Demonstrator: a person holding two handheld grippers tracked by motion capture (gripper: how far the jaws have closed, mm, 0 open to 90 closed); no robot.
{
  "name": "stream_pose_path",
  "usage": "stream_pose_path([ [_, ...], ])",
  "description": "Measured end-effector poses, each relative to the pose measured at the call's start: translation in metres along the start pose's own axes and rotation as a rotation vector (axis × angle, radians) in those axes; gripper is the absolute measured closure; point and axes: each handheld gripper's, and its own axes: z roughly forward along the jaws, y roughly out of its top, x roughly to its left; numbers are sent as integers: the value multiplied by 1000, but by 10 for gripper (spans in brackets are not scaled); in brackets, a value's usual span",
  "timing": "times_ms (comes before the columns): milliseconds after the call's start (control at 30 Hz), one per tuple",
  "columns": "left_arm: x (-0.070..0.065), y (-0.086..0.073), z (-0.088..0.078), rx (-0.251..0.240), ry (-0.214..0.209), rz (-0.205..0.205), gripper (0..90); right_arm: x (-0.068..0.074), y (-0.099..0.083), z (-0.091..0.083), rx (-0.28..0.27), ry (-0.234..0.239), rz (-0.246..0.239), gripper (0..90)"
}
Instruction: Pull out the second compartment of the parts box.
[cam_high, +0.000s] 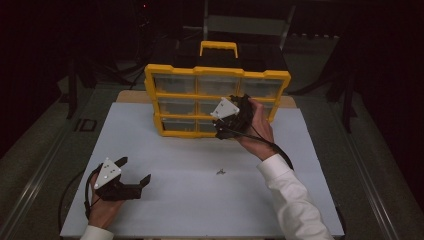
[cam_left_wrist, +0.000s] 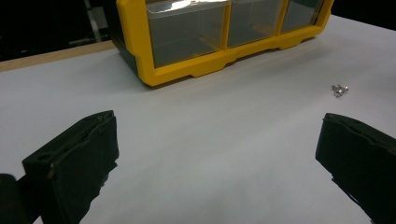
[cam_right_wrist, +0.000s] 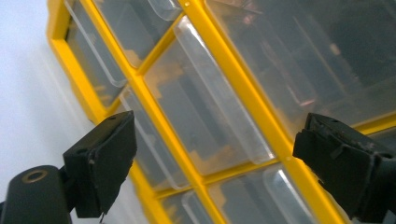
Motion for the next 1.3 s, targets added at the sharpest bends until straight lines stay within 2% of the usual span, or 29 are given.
stream_pose_path([
  [100, 0, 0, 0, 0, -1, 0, 2, -1, 3, -1, 1, -24, -22, 124],
  [233, 0, 0, 0, 0, -1, 0, 2, -1, 7, -3, 10, -75, -88, 125],
  [300, 0, 0, 0, 0, 0, 0, 2, -1, 9, -3, 13, -86, -108, 125],
  [500, 0, 0, 0, 1, -2, -1, 2, 2, 14, -3, 29, -163, -219, 124],
  [767, 0, 0, 0, 1, -4, -2, 2, 7, 23, -4, 46, -238, -331, 125],
  [1300, 0, -1, 1, 5, -5, -2, 2, -4, 35, -8, 65, -337, -444, 129],
])
